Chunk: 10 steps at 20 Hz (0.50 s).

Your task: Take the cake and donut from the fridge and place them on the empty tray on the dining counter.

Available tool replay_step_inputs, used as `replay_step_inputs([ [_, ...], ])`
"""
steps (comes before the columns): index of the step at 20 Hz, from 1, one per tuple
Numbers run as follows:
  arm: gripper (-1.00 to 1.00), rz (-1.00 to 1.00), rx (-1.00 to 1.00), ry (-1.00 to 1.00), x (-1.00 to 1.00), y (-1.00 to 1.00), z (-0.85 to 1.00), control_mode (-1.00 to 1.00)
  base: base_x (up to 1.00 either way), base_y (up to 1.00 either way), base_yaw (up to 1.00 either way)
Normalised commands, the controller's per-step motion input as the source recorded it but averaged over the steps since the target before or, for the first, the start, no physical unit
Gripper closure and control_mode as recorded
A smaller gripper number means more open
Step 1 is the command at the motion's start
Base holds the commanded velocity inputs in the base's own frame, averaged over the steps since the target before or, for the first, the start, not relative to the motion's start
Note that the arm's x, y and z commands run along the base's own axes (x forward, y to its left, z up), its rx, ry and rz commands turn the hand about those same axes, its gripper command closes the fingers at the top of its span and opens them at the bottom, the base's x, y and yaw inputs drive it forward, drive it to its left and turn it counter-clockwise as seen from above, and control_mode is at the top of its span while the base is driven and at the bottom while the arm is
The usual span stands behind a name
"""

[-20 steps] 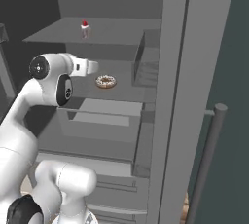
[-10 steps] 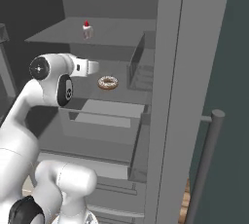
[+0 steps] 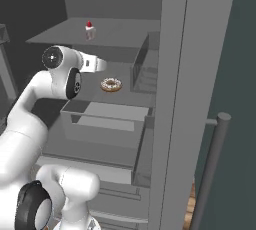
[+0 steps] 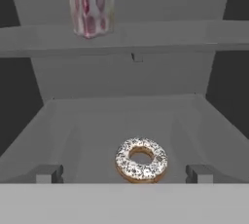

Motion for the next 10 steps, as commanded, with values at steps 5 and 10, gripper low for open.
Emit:
replay_step_inputs([
  [5, -1.0, 0.1, 0.0, 0.07, 0.06, -0.05, 0.38, -1.0, 0.0, 0.0, 0.0],
  [10, -1.0, 0.09, -0.03, 0.01, -0.02, 0.0, 0.45, -1.0, 0.0, 0.0, 0.0],
])
